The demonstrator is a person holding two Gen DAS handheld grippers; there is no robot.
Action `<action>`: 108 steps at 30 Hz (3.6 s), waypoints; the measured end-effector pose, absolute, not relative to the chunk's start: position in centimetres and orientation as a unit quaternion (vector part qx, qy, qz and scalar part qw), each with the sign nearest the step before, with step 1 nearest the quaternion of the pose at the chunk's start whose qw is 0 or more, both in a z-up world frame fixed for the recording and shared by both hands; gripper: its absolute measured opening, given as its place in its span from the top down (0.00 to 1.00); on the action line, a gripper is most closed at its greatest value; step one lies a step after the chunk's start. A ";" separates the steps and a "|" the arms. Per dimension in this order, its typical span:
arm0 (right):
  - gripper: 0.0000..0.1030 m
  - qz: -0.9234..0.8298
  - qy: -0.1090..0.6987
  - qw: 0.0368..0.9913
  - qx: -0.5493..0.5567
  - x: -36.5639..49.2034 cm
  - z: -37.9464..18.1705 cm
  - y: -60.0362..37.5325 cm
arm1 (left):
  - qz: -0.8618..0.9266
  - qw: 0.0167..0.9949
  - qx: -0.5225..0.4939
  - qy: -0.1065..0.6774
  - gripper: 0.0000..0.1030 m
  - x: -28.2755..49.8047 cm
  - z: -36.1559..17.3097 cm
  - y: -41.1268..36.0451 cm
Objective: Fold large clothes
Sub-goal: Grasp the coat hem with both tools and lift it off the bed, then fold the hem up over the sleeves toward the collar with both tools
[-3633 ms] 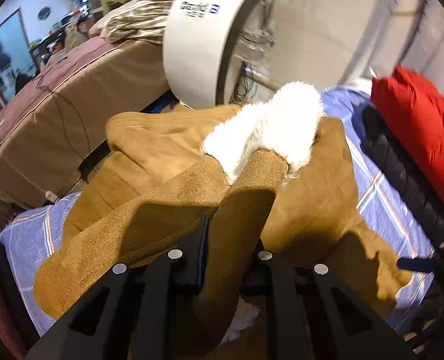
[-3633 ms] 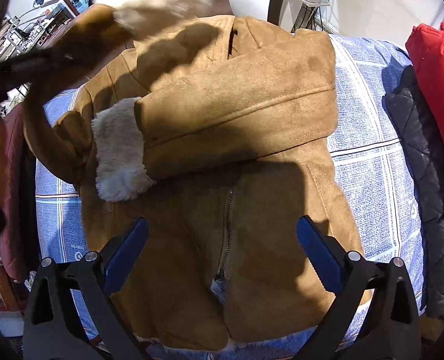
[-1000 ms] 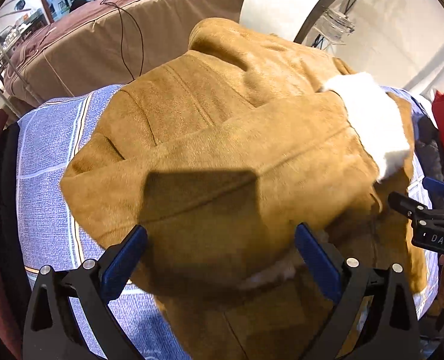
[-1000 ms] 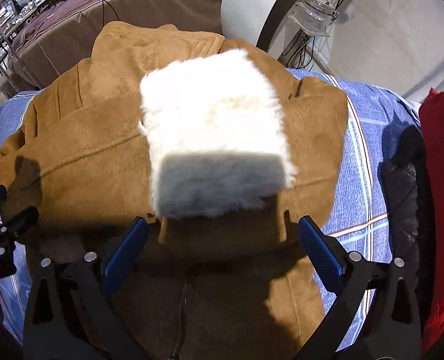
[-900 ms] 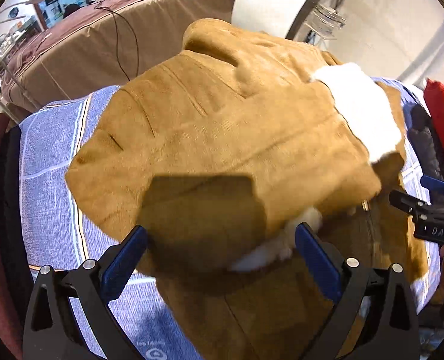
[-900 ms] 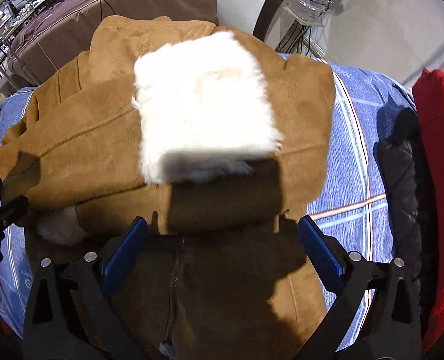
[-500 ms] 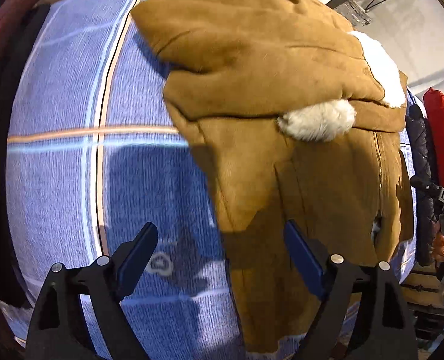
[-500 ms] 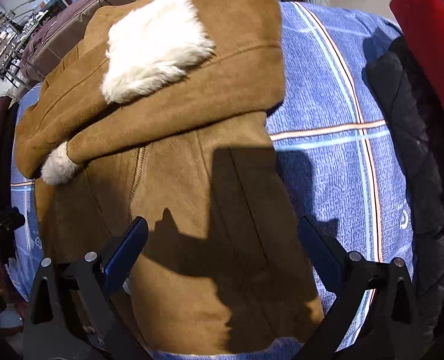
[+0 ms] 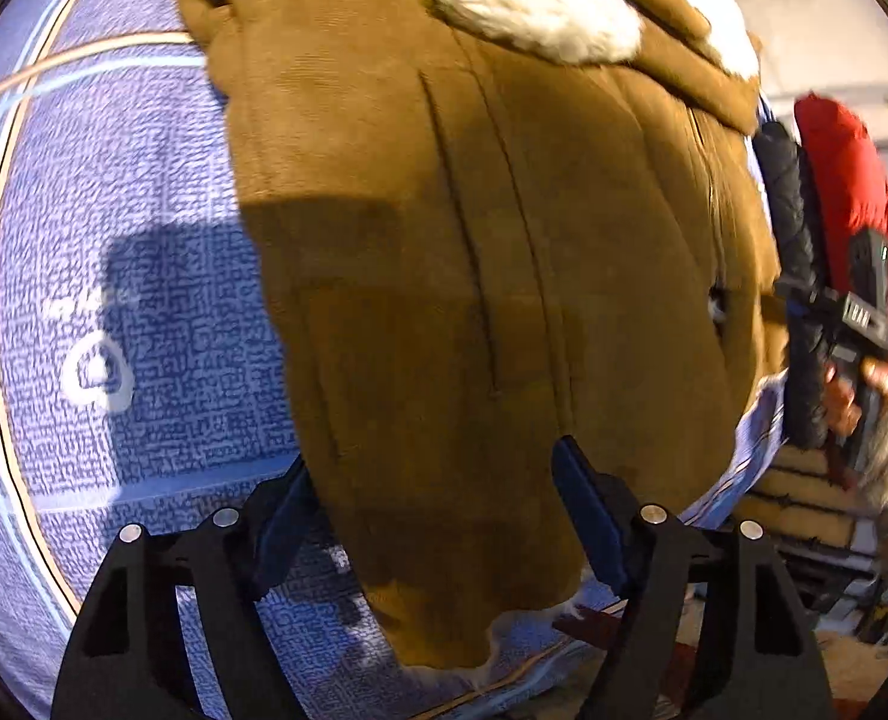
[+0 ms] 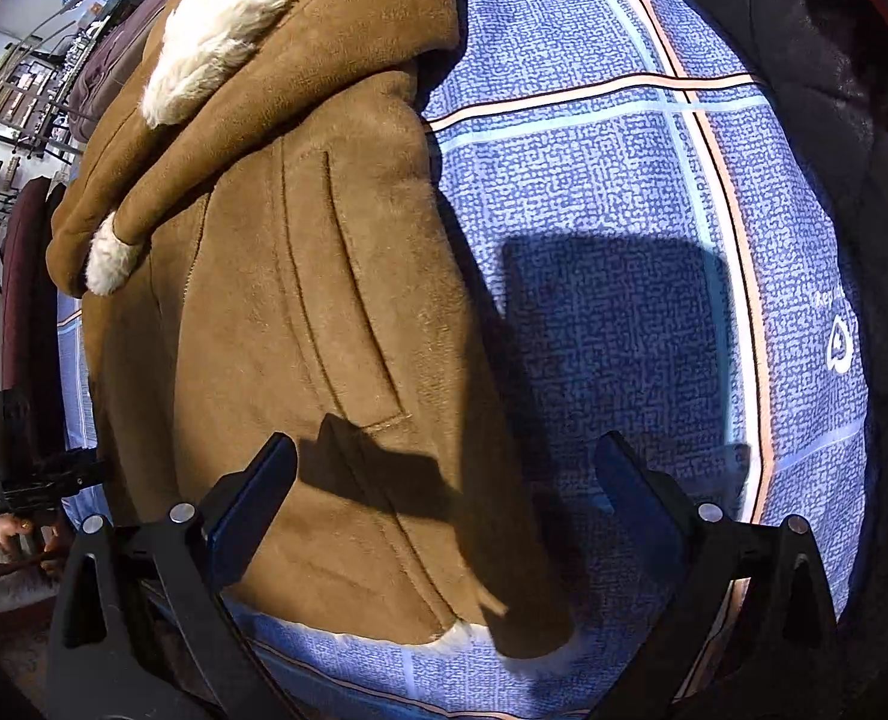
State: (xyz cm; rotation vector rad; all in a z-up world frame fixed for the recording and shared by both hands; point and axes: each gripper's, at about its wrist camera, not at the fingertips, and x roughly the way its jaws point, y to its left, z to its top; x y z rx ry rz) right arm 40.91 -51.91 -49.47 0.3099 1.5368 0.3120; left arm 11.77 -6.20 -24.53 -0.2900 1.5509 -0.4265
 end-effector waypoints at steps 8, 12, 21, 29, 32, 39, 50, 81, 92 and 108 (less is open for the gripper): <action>0.16 0.191 0.701 0.670 0.154 43.2 -51.2 -51.3 | -0.170 0.679 -0.177 0.692 0.45 11.6 -24.8 -5.0; 0.20 0.218 0.704 0.664 0.126 43.1 -51.4 -49.3 | -0.174 0.669 -0.188 0.698 0.50 11.2 -24.8 -5.3; 0.71 0.228 0.702 0.649 0.184 42.4 -50.8 -50.4 | -0.175 0.654 -0.201 0.708 0.72 11.5 -25.0 -5.5; 0.84 0.235 0.683 0.660 0.204 40.9 -47.9 -50.7 | -0.223 0.667 -0.190 0.685 0.87 11.0 -22.2 -3.7; 0.85 0.245 0.675 0.666 0.204 40.2 -46.1 -50.3 | -0.251 0.682 -0.139 0.673 0.87 10.6 -20.6 -3.4; 0.85 0.263 0.672 0.658 0.215 36.3 -43.6 -48.7 | -0.262 0.687 -0.092 0.671 0.87 8.6 -18.8 -1.6; 0.86 0.237 0.724 0.589 0.271 26.6 -45.9 -48.6 | -0.220 0.647 -0.138 0.716 0.87 3.9 -21.7 3.2; 0.88 0.287 0.705 0.600 0.246 27.3 -40.1 -47.4 | -0.247 0.705 -0.162 0.644 0.82 7.8 -14.3 2.5; 0.88 0.278 0.577 0.717 0.276 43.2 -32.7 -49.4 | -0.186 0.769 -0.259 0.554 0.83 22.1 -8.9 6.2; 0.88 0.123 0.609 0.679 0.391 55.4 -40.5 -49.8 | -0.102 0.635 -0.479 0.597 0.69 29.6 -15.6 11.6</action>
